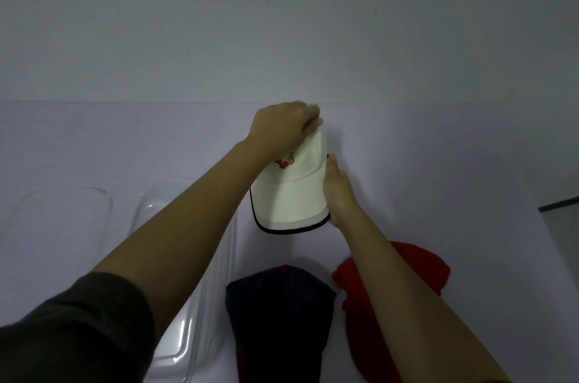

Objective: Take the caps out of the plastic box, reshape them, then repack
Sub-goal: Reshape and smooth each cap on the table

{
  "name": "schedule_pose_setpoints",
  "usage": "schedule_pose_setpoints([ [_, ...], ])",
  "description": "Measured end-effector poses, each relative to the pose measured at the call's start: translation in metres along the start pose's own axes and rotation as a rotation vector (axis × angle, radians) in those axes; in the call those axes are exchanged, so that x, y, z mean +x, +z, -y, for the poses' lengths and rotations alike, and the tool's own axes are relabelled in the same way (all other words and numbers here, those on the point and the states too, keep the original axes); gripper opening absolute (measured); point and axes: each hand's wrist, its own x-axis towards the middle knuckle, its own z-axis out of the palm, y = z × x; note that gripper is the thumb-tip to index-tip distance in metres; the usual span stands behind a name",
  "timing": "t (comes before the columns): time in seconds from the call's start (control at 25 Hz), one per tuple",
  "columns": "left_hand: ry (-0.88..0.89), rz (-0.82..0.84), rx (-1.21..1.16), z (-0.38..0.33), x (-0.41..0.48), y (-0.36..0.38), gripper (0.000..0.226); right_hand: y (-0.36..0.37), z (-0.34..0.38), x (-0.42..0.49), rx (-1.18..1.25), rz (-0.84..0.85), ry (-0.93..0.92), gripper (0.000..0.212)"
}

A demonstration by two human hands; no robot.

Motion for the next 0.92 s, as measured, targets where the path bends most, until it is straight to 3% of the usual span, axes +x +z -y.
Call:
schedule_pose_setpoints([
  [0.08,-0.083,-0.255,-0.185,-0.001,0.006,-0.008,0.027,-0.001,-0.009,0.000,0.068,-0.007,0.061,0.052],
  [0.16,-0.180,-0.332,-0.445,0.014,0.011,-0.019,0.033,-0.005,-0.017,-0.001,0.118,-0.029,0.095,0.051],
  [0.32,-0.192,0.222,-0.518,0.044,-0.015,-0.015,0.039,-0.016,-0.015,0.007,0.225,-0.047,0.069,0.043],
  [0.36,-0.176,0.221,-0.507,0.047,-0.020,-0.009,0.041,-0.016,-0.012,0.009,0.236,-0.048,0.061,0.043],
  [0.44,-0.256,-0.042,-0.523,0.053,-0.021,0.003,0.042,-0.016,-0.008,0.012,0.227,-0.051,0.044,0.043],
  [0.52,-0.523,-0.382,-0.678,0.061,-0.021,0.007,0.032,-0.017,-0.006,0.017,0.225,-0.052,0.046,0.041],
  [0.56,-0.670,-0.417,-0.828,0.064,-0.022,0.011,0.032,-0.018,-0.006,0.019,0.241,-0.054,0.045,0.040],
  [0.64,-0.814,-0.154,-1.047,0.058,-0.033,0.026,0.048,-0.019,-0.006,0.024,0.259,-0.064,0.034,0.039],
  [0.72,-0.762,0.179,-1.285,0.039,-0.051,0.040,0.052,-0.018,-0.011,0.028,0.246,-0.074,0.044,0.043],
  [0.8,-0.728,0.188,-1.507,0.029,-0.064,0.055,0.042,-0.012,-0.017,0.027,0.227,-0.074,0.063,0.048],
  [0.92,-0.880,0.059,-1.593,0.037,-0.076,0.079,0.016,-0.008,-0.034,0.027,0.203,-0.099,0.051,0.049],
])
